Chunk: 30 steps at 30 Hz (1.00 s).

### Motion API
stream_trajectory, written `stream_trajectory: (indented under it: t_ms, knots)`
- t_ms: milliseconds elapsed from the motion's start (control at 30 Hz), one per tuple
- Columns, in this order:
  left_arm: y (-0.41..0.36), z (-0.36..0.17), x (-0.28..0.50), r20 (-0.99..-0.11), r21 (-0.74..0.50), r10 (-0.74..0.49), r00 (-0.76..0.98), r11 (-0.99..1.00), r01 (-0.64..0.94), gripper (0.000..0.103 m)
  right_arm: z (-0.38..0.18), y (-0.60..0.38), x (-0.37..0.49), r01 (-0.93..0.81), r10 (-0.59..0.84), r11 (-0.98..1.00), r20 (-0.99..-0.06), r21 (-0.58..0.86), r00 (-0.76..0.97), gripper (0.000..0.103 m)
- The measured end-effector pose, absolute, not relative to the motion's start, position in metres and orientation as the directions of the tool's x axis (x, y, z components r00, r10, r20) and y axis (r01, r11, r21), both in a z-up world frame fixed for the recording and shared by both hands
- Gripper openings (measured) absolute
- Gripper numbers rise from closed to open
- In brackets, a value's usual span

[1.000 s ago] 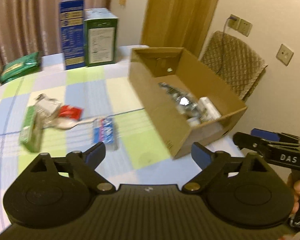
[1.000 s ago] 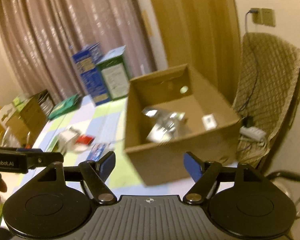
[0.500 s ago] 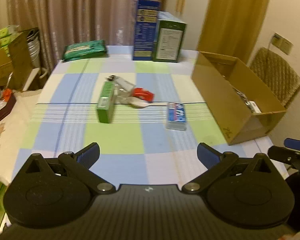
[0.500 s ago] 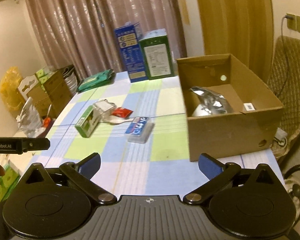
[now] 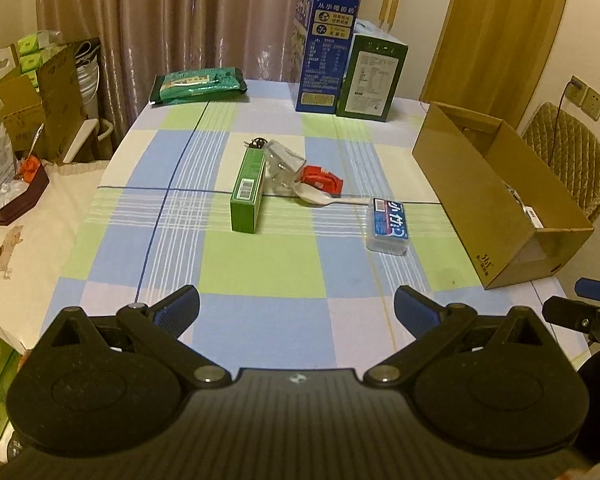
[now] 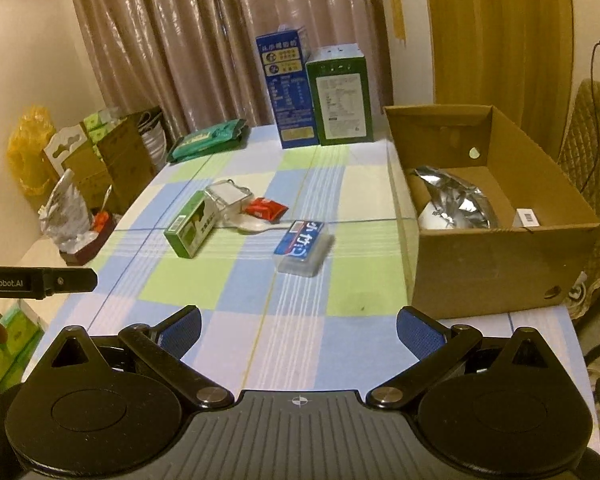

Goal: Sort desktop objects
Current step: 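Withdraw both open tools back over the table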

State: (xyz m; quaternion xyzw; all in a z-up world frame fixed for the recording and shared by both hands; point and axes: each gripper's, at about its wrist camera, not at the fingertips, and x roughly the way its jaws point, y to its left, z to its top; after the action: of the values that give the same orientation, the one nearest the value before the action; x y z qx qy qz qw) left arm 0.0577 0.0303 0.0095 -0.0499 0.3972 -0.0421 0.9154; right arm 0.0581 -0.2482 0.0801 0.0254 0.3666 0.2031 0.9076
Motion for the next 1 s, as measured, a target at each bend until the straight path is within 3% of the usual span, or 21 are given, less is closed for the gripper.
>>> stream_trajectory:
  t_ms: [533,1000]
  knots:
    - [0.040,-0.013,0.082,-0.748,-0.108,-0.101,0.656,0.994,0.030,0.102,0.057,-0.223,0.078,-0.362,0.364,0.919,-0.693,0.157,0.622,0.101]
    - [0.038,-0.038,0.149,-0.753,-0.028,-0.069,0.654,0.997,0.073,0.102,0.020,-0.191,0.134,-0.370,0.362,0.917,-0.696,0.147,0.620,0.101]
